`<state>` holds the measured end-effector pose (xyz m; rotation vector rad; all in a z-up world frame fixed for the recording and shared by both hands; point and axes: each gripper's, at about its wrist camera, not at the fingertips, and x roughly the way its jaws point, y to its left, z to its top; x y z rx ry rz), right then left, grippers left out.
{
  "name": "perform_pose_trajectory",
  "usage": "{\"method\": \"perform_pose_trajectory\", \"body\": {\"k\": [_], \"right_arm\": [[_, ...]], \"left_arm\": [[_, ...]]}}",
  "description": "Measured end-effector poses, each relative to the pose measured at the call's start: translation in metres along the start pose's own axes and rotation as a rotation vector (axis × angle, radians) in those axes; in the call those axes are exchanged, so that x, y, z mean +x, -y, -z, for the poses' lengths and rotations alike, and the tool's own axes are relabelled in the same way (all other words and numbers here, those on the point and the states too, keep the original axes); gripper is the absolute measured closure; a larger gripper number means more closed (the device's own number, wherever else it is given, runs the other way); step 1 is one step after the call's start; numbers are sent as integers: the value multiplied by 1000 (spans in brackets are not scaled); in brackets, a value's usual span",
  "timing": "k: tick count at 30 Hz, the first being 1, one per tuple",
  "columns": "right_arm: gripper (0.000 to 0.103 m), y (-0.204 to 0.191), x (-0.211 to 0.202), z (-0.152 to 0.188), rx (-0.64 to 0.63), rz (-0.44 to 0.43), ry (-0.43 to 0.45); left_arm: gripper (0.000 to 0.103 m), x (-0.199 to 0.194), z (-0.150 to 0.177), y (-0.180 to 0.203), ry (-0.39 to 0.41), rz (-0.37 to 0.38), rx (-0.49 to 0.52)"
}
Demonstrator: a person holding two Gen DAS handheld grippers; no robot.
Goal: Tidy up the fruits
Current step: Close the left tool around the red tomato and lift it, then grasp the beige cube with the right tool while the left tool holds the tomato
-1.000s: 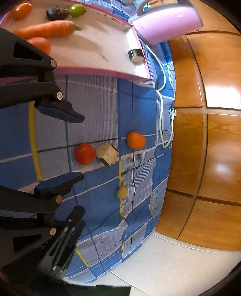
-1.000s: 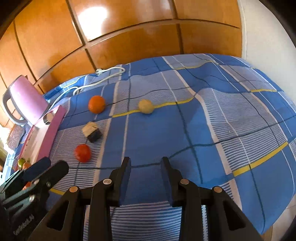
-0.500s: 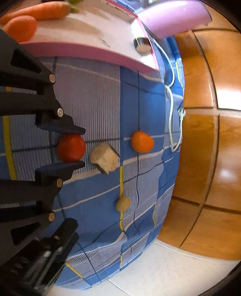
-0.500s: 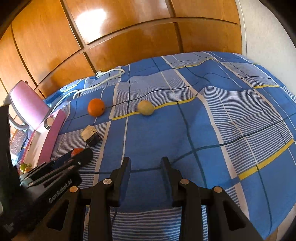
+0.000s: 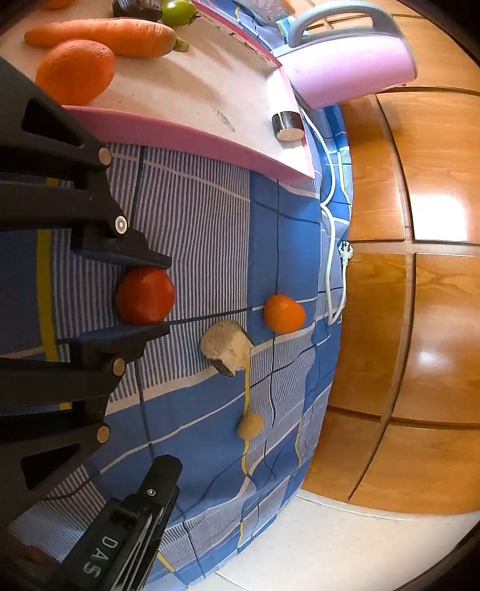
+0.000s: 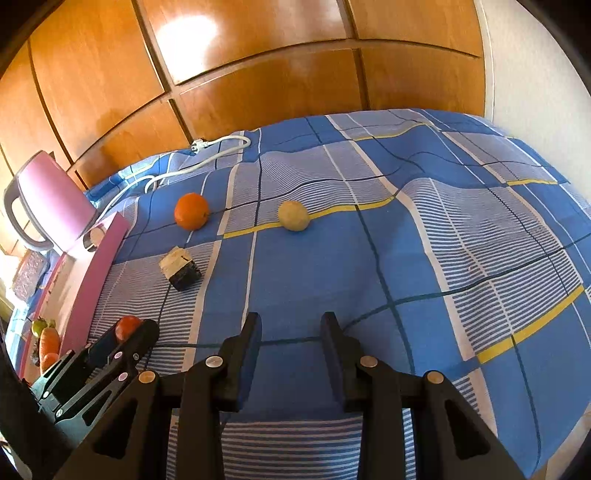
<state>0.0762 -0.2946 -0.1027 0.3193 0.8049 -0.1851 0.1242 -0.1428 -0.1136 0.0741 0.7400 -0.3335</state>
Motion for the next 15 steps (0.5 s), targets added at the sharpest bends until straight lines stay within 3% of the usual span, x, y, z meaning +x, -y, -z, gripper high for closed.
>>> {"method": "perform_pose_trajectory", "body": {"k": [15], "right_arm": [[69,-9,-1,1,-46,-10,-11]], "left_arm": [[74,-1,3,3,26,-9,22]]}}
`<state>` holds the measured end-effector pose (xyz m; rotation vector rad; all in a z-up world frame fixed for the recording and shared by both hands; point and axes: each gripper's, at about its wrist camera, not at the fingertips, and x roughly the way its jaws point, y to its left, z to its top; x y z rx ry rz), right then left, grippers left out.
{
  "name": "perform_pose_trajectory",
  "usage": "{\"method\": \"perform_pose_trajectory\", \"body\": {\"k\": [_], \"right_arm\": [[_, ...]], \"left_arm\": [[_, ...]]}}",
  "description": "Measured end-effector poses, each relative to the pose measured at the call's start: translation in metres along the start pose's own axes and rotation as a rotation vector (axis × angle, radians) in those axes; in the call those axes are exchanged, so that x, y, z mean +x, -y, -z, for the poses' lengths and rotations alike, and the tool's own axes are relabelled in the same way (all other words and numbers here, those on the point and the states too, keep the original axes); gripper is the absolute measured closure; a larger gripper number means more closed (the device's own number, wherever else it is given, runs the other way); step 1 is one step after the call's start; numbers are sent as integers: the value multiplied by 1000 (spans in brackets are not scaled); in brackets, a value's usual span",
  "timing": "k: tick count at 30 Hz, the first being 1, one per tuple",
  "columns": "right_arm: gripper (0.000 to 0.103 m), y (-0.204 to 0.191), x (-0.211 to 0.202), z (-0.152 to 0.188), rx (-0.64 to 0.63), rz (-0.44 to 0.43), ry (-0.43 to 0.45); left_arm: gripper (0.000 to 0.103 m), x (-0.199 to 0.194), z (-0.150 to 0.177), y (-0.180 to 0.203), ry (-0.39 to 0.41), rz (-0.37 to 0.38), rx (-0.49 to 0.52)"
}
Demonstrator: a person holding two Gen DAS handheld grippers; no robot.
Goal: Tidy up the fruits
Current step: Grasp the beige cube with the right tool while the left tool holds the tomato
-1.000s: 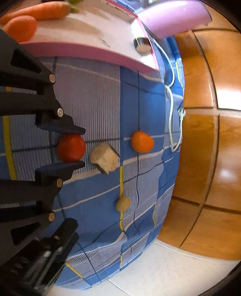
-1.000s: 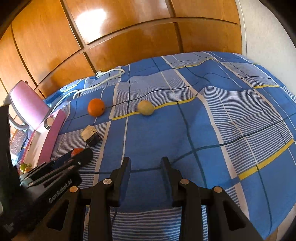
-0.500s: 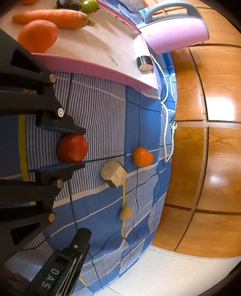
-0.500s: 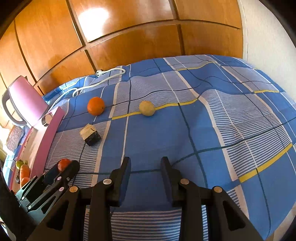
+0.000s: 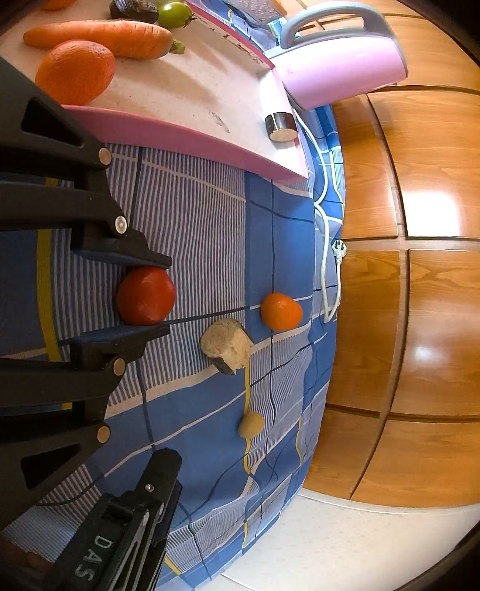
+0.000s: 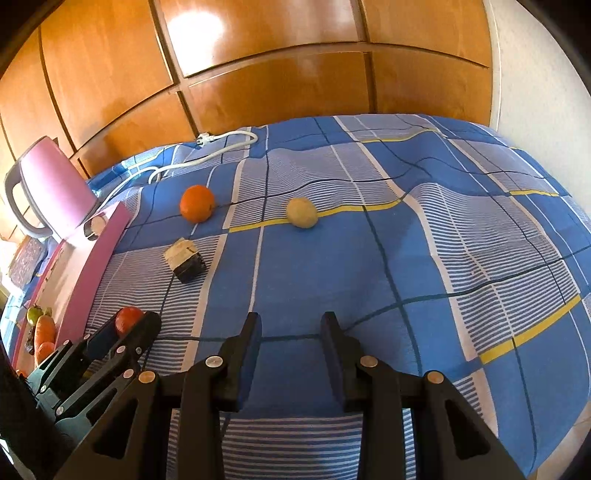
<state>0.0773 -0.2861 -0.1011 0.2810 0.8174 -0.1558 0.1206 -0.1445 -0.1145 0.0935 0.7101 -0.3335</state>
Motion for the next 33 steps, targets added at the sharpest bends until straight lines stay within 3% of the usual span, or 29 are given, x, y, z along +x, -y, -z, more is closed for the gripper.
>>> {"method": "perform_pose_trajectory", "body": {"k": [7,16,22,23,25,33], "right_arm": [[69,-30,7,-22,-124,-167,-23],[56,-56,28,-54,-237,-232,-42],[56,-69,54,-54,-275,-253,-114],[64,-68,58,-52,-276,-262,-134],[77,-66,59,-45,-308,-205,-126],[78,-26,33,-29,-215,-80,-80]], "left_arm": [[74,0,0,0,5,0,3],[74,0,1,1,12,2,9],[74,0,1,0,13,4,8],[74,0,1,0,13,4,8],[74,0,1,0,14,4,8],[74,0,1,0,13,4,9]]}}
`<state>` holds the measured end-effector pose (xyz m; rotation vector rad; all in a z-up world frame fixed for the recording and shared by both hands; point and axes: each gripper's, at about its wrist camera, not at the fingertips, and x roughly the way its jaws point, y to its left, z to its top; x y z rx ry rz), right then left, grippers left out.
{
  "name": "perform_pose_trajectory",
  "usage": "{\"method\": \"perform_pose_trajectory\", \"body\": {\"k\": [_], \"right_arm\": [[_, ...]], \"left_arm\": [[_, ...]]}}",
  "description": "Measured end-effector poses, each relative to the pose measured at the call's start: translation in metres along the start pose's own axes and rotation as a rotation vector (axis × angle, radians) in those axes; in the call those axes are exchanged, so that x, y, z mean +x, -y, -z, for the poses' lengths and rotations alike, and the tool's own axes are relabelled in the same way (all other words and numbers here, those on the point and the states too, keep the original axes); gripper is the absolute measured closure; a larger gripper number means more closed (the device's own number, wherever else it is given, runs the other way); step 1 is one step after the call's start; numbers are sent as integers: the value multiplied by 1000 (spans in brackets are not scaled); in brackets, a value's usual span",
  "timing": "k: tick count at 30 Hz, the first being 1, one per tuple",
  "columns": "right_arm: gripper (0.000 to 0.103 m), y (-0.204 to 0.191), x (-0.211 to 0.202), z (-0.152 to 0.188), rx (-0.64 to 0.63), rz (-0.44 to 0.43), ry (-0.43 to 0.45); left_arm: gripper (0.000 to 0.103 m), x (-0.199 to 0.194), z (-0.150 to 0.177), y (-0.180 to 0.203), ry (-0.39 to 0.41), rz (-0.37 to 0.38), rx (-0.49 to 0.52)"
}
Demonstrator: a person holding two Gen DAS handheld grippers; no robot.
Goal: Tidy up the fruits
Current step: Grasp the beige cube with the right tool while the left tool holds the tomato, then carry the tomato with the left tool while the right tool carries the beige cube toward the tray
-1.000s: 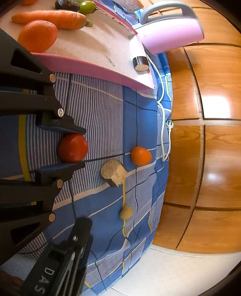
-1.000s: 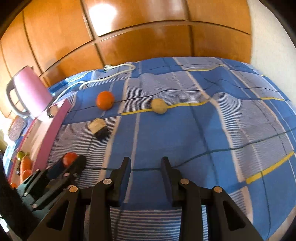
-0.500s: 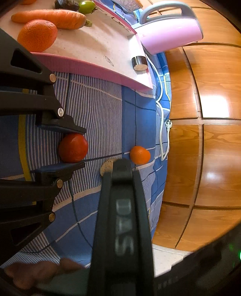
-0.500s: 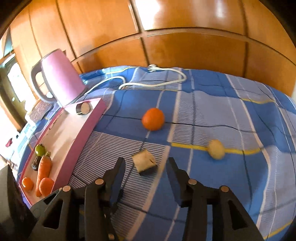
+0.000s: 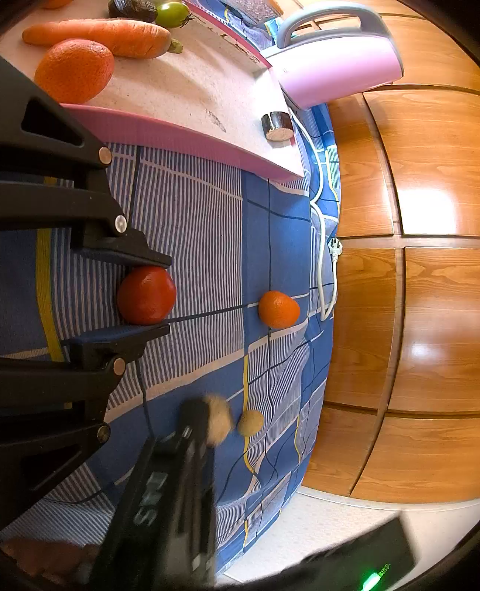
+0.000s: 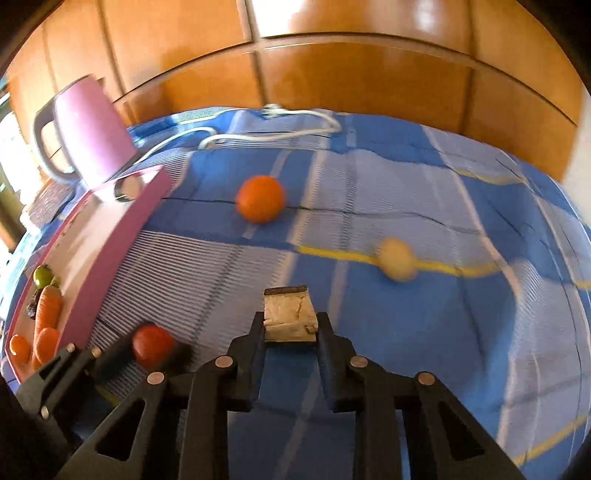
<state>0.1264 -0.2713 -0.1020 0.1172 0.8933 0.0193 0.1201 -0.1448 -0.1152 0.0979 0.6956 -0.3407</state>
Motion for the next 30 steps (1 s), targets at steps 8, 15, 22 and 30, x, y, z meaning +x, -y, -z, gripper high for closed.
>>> {"method": "perform_pose_trajectory", "body": {"k": [8,15,22,30], "right_arm": [[77,13,-7,10,61,3,27],[71,9,-4,11,52,8,76],[65,7,-4,11,30,9,77],[78,12,-9,13,61,32,64]], "left_arm": [[74,0,0,0,0,0,0],[74,0,0,0,0,1,0],[74,-1,1,0,-8,-1,4],[74,-12,4,0,-42,-8,13]]}}
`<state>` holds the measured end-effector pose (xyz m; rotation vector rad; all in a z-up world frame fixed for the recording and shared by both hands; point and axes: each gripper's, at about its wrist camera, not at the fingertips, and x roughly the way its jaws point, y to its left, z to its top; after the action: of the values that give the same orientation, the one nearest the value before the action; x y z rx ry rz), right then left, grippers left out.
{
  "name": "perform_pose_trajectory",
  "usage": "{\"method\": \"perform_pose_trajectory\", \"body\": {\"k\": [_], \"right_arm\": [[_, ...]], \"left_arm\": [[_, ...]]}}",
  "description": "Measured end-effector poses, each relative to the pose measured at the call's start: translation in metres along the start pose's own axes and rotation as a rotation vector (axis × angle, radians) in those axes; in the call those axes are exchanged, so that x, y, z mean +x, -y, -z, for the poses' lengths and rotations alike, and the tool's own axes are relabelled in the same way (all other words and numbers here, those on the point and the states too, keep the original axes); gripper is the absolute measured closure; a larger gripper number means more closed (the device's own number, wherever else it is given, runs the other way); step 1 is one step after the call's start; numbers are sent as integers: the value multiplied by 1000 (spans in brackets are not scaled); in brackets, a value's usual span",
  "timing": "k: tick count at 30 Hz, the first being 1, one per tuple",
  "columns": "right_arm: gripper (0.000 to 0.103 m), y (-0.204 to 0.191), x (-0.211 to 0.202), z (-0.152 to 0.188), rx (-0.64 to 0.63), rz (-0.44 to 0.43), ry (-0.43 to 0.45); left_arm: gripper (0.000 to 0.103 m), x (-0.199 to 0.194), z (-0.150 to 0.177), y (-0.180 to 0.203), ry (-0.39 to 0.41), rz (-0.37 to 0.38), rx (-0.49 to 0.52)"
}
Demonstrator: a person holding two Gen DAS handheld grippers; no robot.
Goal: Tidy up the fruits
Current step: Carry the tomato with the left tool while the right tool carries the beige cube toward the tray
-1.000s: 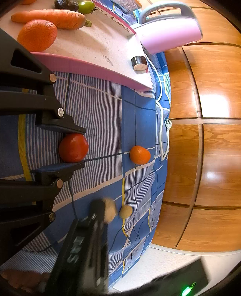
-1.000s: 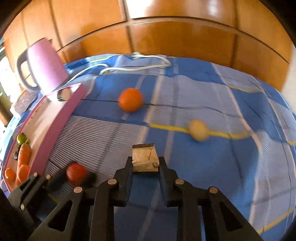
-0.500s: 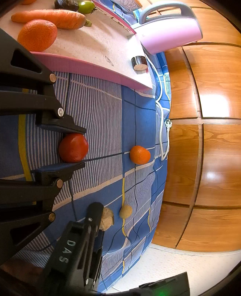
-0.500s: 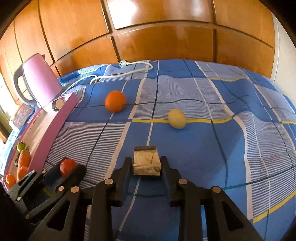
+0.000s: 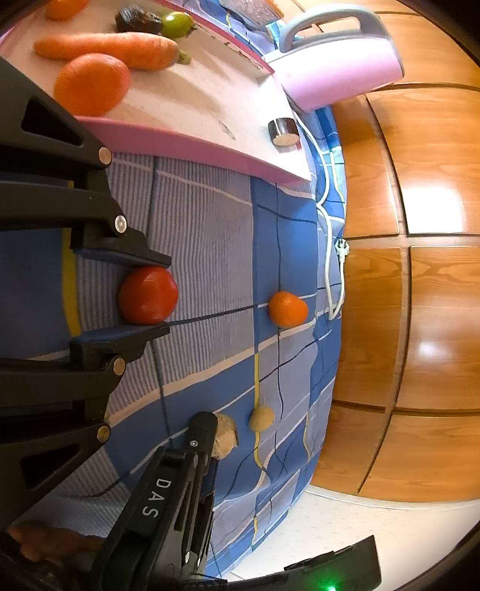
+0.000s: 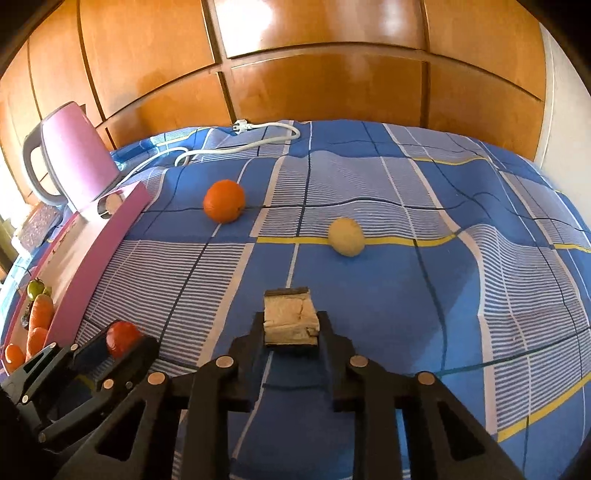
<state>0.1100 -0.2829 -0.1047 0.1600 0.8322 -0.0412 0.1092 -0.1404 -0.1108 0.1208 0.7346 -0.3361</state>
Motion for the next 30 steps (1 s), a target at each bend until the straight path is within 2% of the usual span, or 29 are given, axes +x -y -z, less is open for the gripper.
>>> {"method": "perform_pose_trajectory", "body": {"k": [11,20,26,30], "right_arm": [[77,-6,-19,19,44,-6,-24],[78,-24,-36,37,-2,-5,-17],[78,-34,-45,49,-19,-35,-27],[78,-36,-52,54,-5,-51,-38]], "left_arm": [[75,-25,12,1,-53,-3,-5],[75,-53,27,-1,-54,1,-2],[75,-72,28,-11,-26,-1,-32],[75,-89,24,-16,26,-6,-48]]}}
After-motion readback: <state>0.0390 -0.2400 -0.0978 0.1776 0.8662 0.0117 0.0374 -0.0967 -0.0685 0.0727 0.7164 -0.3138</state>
